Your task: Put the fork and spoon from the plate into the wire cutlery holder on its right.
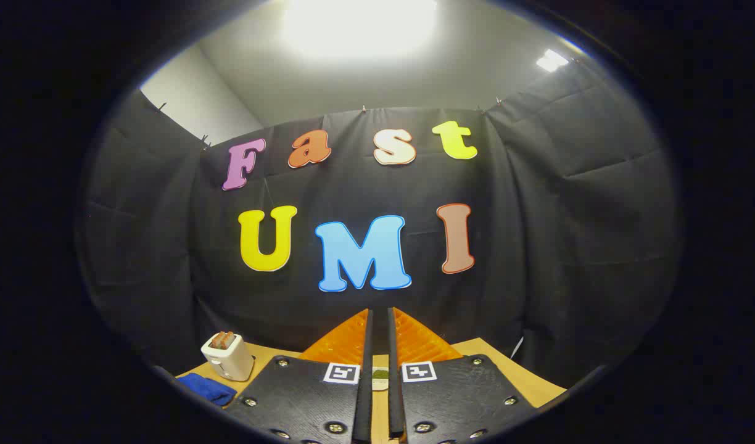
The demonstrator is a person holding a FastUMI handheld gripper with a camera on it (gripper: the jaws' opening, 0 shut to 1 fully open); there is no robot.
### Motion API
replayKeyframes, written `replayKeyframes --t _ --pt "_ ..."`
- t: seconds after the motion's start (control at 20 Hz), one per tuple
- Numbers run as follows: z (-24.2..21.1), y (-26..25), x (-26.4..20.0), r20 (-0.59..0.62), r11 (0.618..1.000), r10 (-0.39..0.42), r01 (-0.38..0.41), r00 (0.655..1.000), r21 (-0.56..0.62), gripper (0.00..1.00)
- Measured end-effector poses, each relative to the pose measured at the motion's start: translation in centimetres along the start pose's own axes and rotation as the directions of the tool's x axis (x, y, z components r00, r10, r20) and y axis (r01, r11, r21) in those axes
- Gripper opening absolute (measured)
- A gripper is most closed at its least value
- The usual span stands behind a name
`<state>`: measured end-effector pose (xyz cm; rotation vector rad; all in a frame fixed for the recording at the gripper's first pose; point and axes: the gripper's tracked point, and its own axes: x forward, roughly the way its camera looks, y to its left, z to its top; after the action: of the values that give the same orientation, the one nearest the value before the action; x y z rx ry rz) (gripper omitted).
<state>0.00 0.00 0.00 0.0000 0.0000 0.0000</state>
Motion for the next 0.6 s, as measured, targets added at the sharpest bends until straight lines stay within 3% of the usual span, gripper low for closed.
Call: replayKeyframes --t 0.05,0.1,0.6 --pt "-0.3 0.1 -0.1 -0.012 1.0 0.003 -0.003 1.0 0.011 0.11" --pt "-0.6 0.1 -0.1 -0.026 1.0 0.0 0.001 1.0 0.018 0.18" --pt "-2.1 3.3 -0.8 -0.067 0.998 0.063 -0.062 0.996 0.018 0.18"
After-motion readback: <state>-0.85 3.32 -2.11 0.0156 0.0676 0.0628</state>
